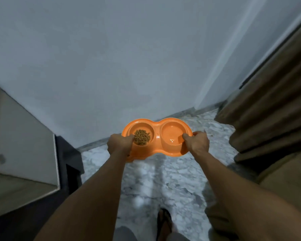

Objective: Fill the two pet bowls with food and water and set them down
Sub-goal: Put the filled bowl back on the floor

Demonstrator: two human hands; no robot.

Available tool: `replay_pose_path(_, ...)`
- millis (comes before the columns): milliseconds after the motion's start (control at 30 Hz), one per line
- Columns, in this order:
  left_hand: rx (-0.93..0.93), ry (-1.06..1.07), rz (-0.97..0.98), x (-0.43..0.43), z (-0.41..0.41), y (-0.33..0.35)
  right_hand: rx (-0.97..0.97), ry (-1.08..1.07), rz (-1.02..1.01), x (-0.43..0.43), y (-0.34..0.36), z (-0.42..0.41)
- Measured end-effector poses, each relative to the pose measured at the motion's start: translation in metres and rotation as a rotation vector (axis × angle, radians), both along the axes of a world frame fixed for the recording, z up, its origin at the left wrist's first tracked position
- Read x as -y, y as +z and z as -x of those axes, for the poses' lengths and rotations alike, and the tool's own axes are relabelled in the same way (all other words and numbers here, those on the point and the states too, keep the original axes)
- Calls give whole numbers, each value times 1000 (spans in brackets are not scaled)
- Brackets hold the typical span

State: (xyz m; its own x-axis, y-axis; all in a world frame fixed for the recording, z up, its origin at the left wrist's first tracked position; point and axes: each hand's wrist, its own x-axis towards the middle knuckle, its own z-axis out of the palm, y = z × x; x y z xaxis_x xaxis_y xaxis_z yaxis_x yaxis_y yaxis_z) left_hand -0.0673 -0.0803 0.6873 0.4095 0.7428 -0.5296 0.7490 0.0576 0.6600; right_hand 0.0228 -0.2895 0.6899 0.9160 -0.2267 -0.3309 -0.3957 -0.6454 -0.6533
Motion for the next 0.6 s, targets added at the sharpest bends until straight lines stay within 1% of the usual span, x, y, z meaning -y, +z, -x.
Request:
replay_pose_path(133,-79,90,25,12,-12,-42,-58,77,-15,4,-42,-28)
replay_pose_path(300,-90,79,-12,12,-23,-106,-77,75,-46,0,-109,-41)
replay_pose_path(400,-83,69,-41,9,-24,-160,-110,60,-73,-3,-166,-47)
replay_pose_path(533,-85,43,-114,4,-18,-252,-149,67,-88,-5,-261,-50)
replay_pose_path(600,-104,26,-120,1,-12,-296,-150,78,-77,-7,-303,-48)
